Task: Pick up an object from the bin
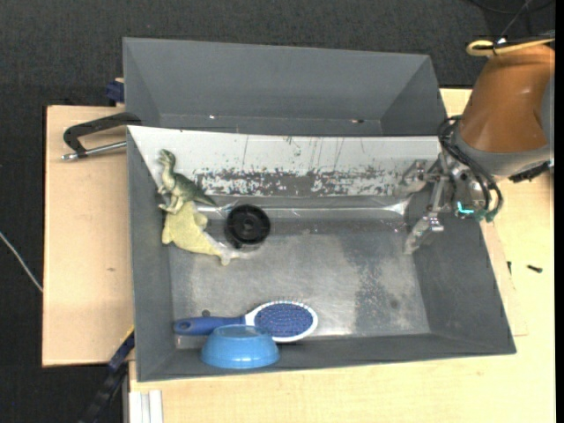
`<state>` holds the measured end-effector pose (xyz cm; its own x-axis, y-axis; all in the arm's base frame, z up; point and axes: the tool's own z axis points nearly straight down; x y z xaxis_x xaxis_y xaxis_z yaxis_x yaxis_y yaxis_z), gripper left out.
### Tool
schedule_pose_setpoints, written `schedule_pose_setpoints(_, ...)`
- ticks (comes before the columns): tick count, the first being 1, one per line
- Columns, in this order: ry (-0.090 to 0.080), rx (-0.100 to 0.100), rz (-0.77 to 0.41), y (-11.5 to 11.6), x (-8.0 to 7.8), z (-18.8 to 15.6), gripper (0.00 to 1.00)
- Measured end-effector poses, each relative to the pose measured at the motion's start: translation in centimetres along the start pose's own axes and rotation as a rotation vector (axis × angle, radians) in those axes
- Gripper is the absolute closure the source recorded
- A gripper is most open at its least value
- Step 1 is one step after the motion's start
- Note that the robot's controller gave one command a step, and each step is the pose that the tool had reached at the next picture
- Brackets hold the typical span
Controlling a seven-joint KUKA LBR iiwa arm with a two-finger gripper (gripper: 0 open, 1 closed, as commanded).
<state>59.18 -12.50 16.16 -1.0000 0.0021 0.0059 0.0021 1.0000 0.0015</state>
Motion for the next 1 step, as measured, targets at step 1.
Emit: schedule_pose_setpoints(1,-0.013,0.000,0.192,6.02,0.92,8.01,0.00)
